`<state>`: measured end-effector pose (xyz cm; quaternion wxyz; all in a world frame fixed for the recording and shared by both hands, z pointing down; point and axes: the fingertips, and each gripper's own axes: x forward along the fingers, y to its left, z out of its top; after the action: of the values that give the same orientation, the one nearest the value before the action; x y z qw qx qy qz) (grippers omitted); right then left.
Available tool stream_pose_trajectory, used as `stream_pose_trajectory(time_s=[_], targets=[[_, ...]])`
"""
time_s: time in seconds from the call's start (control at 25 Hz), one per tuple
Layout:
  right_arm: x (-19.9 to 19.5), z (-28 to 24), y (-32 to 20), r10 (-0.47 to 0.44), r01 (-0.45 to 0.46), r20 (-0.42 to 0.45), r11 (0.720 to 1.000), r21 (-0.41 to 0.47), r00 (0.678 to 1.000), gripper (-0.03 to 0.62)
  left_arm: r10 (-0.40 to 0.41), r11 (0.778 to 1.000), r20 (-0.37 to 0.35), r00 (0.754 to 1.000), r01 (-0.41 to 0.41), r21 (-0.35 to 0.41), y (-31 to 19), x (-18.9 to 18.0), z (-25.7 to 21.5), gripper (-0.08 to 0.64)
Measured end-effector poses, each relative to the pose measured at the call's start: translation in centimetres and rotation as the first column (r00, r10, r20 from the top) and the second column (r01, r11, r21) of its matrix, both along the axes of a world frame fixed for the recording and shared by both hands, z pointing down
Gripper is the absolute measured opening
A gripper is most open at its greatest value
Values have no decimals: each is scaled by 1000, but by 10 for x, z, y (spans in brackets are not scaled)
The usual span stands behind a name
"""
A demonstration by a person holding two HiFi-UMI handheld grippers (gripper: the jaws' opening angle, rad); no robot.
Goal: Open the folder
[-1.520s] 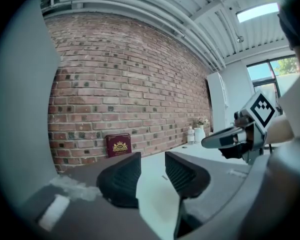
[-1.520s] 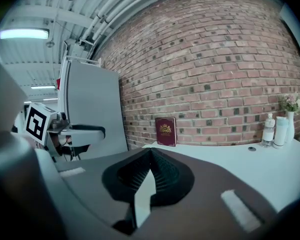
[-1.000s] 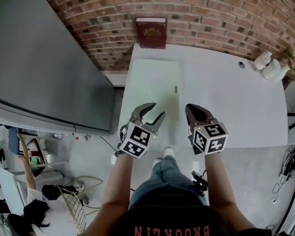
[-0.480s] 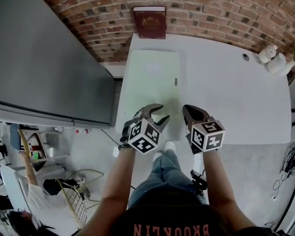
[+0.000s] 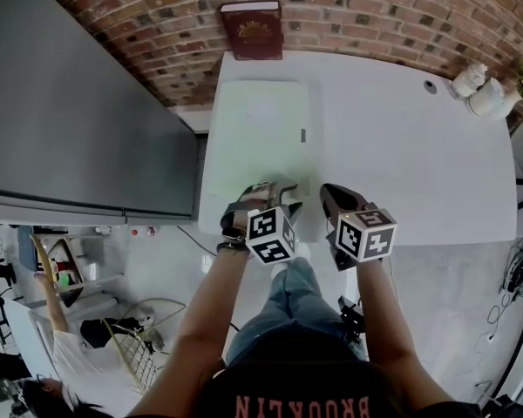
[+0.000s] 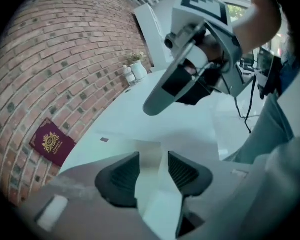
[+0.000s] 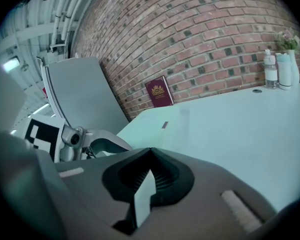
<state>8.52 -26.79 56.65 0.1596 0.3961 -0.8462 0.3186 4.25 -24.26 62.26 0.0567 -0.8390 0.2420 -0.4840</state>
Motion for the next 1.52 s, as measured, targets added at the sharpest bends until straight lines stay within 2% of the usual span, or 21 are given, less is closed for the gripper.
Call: stream_pose_trajectory(time_s=[0.12,0.2,0.44,0.64,0.88,1.08,1.24,1.52], targets=[[1,-1,2,6,-6,15,1000,-9,1000,2,20,997,83,996,-26,69,-4,-1,8,167],[2,-3,2,5,-5,20,1000,-11,1000,2,26,995,91,996,-34,89,-3,0,9,134],[-2,1,3,-33,34,8,999,-41,999,2,25,998,16,1000,-26,51,3,4,2,70],[-16,17,2,-109,106,-29,990,-92,994,2,-31,999,-88,996,31,5,4,1,-7,52],[-29,37,-6,-161,152,-59,978,-142,985,2,-94,995,-163,982,90,-29,4,1,-12,49],[-32,50,-12,-196,175,-90,964,-199,976,0,-125,992,-200,972,117,-51,3,0,-16,49],[-33,52,-12,-194,180,-27,947,-266,981,0,-156,987,-238,959,144,-66,3,-1,-20,49],[-34,53,-12,-234,216,-30,936,-279,972,0,-193,981,-271,943,176,-83,1,-3,-27,40]])
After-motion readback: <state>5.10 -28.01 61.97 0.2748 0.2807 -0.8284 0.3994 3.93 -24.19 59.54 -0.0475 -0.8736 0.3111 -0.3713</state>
